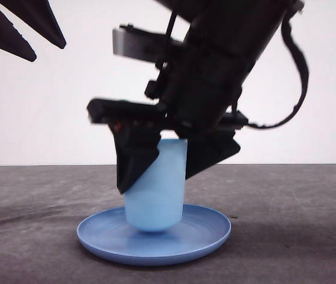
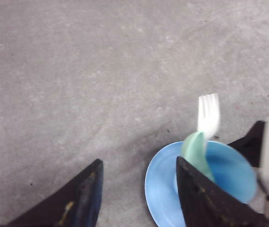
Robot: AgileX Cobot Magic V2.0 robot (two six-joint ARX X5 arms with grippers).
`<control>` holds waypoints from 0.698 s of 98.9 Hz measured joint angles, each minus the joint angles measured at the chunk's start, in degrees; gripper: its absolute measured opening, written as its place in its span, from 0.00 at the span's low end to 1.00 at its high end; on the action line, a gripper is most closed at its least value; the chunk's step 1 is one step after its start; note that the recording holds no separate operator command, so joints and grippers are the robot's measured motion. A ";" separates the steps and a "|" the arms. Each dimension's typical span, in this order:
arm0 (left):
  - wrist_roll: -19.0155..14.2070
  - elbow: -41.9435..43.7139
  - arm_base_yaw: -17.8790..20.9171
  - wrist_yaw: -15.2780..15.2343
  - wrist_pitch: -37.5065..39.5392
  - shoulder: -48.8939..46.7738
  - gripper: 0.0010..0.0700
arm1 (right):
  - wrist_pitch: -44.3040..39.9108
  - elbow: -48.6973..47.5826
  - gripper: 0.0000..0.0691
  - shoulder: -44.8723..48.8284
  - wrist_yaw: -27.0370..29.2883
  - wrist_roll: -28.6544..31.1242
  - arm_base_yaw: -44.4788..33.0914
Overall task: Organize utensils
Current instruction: 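Lower the cup onto the center of the blue plate, then open the right gripper and raise it off the cup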
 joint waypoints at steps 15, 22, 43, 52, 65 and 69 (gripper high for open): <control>0.00 0.00 0.00 0.00 -0.02 0.00 0.41 | 0.28 -0.22 0.60 0.39 0.13 1.11 0.31; 0.00 0.00 0.00 0.00 -0.02 0.00 0.41 | 0.26 -0.22 0.60 0.39 0.13 1.40 0.39; 0.00 0.00 0.00 0.00 0.00 0.00 0.41 | -0.11 -0.22 0.69 0.44 -0.02 1.95 0.44; 0.00 0.00 0.00 0.00 0.00 0.00 0.41 | -0.20 -0.22 0.77 0.44 -0.07 2.14 0.52; 0.00 0.00 0.00 0.00 0.00 0.00 0.41 | -1.66 -0.22 0.79 0.33 -0.07 2.34 0.52; 0.00 0.00 0.00 0.00 -0.02 0.00 0.41 | -2.62 -0.22 0.79 -0.04 -0.17 2.36 0.52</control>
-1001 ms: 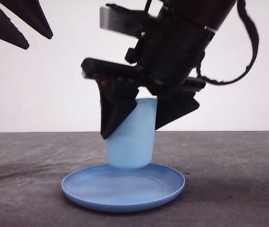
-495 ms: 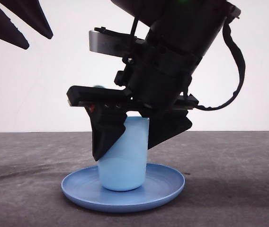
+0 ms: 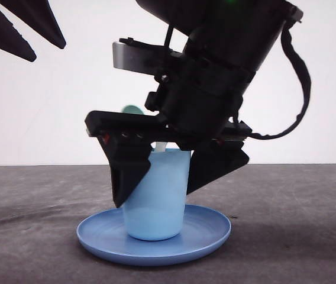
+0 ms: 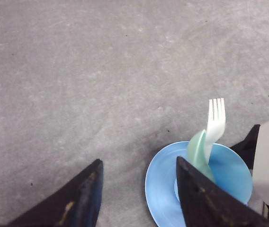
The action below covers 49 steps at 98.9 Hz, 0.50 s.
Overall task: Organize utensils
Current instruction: 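Open the right gripper and raise it off the cup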
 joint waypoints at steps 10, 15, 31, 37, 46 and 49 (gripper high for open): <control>0.00 0.00 0.00 0.00 0.00 0.00 0.41 | -2.93 0.00 0.79 -2.58 -0.61 0.39 0.02; 0.00 0.00 0.00 0.00 0.00 0.00 0.41 | -4.26 0.00 0.79 -4.44 -1.36 0.57 0.00; 0.00 0.00 0.00 0.00 -0.04 0.00 0.41 | -10.05 0.00 0.79 -10.45 -3.34 0.87 0.04; 0.00 0.00 0.00 0.00 -0.46 -0.04 0.41 | -12.48 0.00 0.79 -13.03 -4.74 0.90 0.09; 0.00 0.00 0.00 0.00 -1.03 -0.87 0.41 | -16.50 0.00 0.79 -17.79 -5.99 0.98 0.24; 0.00 0.00 0.00 0.00 -1.16 -1.44 0.41 | -17.84 0.00 0.79 -19.61 -6.01 0.98 0.31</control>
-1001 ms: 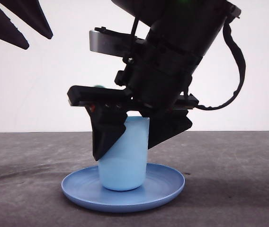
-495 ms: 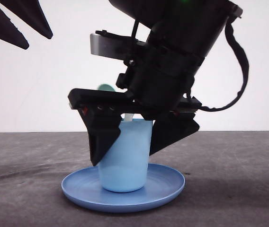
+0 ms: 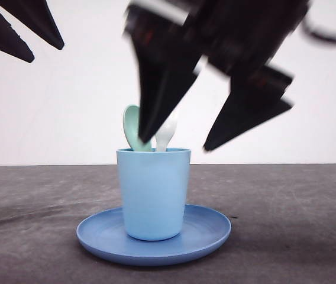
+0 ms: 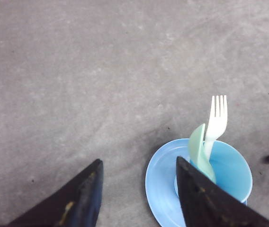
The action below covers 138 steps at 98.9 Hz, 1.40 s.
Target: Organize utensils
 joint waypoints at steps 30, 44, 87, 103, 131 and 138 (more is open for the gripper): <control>0.35 0.00 0.00 0.00 -4.81 -9.60 0.41 | -5.40 0.00 0.79 -19.80 6.03 0.02 0.02; 0.96 0.00 0.02 -0.04 -7.45 -15.28 0.41 | -5.38 0.52 0.79 -27.74 16.09 0.04 0.02; 0.31 0.00 0.02 -0.22 -8.28 -24.79 0.40 | -5.42 0.68 0.72 -36.46 28.26 -1.51 -0.02; -0.20 0.00 0.02 -0.22 -10.05 -24.79 0.08 | -5.99 0.68 0.15 -36.33 28.35 -2.25 -0.02; -0.11 0.00 0.02 -0.22 -9.94 -24.79 0.02 | -5.68 0.68 0.01 -36.33 28.39 -2.60 -0.02; 0.04 0.00 0.02 -0.22 -9.94 -24.79 0.02 | -5.62 0.68 0.01 -36.33 28.37 -2.60 -0.02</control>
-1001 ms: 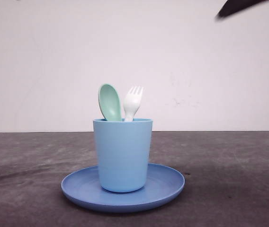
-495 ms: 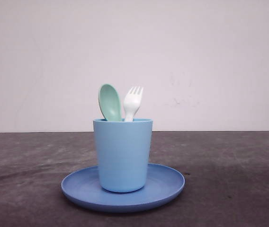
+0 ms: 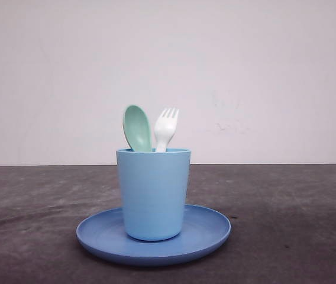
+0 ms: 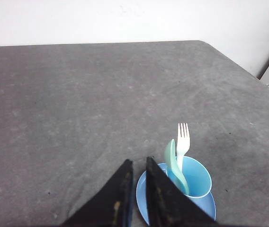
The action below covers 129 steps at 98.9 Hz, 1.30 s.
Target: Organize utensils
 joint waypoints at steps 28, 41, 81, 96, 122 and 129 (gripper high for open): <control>0.00 0.00 0.00 0.00 0.15 0.00 0.02 | 0.00 0.00 0.01 0.00 0.02 0.00 0.00; 0.00 0.00 0.00 0.00 0.26 0.00 0.02 | 0.00 0.00 0.01 0.00 0.02 0.00 0.00; 3.26 0.00 0.13 -0.04 0.52 0.00 0.02 | 0.00 0.00 0.01 0.00 0.00 0.00 0.00; 8.04 0.00 2.99 -0.07 2.47 0.00 0.02 | 0.02 0.00 0.01 0.00 0.02 0.00 0.00; 13.99 -5.92 14.71 -0.15 9.81 -1.36 0.02 | 0.02 0.00 0.01 0.00 0.02 0.00 0.00; 14.60 -9.99 18.43 -0.15 14.58 -2.51 0.02 | 0.02 0.00 0.01 0.00 0.02 0.00 0.00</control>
